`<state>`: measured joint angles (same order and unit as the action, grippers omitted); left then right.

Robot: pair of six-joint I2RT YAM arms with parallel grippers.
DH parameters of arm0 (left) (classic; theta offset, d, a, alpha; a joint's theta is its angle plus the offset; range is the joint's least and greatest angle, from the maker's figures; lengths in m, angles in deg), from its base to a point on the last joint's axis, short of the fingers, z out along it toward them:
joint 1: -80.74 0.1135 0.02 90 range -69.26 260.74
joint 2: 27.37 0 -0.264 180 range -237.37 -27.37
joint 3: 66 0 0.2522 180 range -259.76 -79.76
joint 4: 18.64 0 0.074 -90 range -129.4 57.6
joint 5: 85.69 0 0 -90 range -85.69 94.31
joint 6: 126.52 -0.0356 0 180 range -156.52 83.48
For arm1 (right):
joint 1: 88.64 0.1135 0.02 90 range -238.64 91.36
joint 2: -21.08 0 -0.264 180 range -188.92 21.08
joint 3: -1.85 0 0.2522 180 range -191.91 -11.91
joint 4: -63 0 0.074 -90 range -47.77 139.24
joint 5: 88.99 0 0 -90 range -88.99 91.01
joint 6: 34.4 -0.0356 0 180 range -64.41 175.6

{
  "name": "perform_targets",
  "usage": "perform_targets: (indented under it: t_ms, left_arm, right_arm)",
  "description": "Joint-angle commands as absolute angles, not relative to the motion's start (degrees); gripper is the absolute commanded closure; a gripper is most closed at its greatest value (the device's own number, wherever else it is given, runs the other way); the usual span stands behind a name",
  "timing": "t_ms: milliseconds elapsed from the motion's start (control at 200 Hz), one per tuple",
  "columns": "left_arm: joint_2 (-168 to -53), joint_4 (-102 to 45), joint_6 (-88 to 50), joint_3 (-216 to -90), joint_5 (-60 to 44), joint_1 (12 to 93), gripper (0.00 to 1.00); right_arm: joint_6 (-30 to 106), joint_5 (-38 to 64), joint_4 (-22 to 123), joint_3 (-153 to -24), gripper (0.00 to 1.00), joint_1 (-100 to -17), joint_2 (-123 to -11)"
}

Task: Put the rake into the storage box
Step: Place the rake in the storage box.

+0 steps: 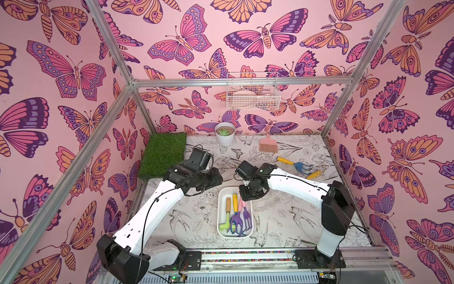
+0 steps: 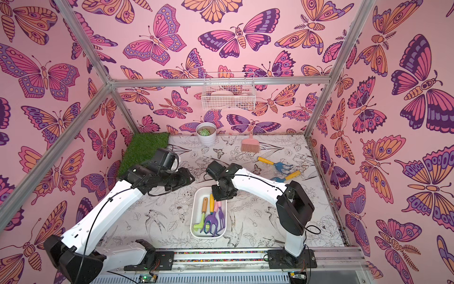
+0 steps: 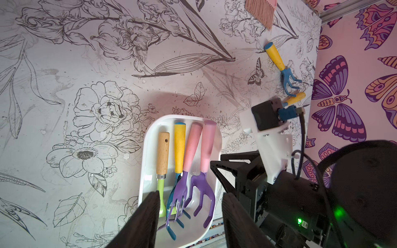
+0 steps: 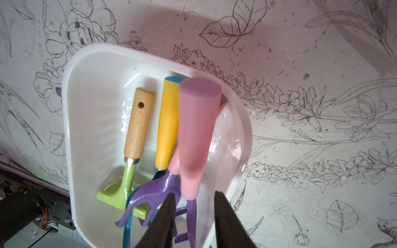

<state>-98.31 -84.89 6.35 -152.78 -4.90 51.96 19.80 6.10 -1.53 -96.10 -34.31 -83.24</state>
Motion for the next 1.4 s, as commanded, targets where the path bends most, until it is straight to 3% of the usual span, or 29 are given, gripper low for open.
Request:
perform_targets:
  t_ms: [0, 406, 886, 1397]
  left_arm:
    - [-97.84, -85.37, 6.10, -151.48, -5.36, 52.26, 0.47]
    - [-98.05, -85.31, 6.19, -151.66, -5.36, 52.28, 0.47]
    - [-97.88, -85.27, 6.39, -151.61, -5.18, 52.26, 0.47]
    - [-97.07, -84.95, 6.61, -151.12, -5.23, 51.51, 0.48]
  right_arm:
    - [20.53, 5.50, -2.59, -98.77, 0.64, -34.17, -85.37]
    - [20.67, 5.31, -3.40, -102.42, 0.65, -34.27, -90.95]
    - [15.35, 5.55, -5.60, -102.99, 0.93, -34.32, -89.54]
    - [6.19, 4.92, -8.15, -100.60, 1.00, -34.04, -87.44]
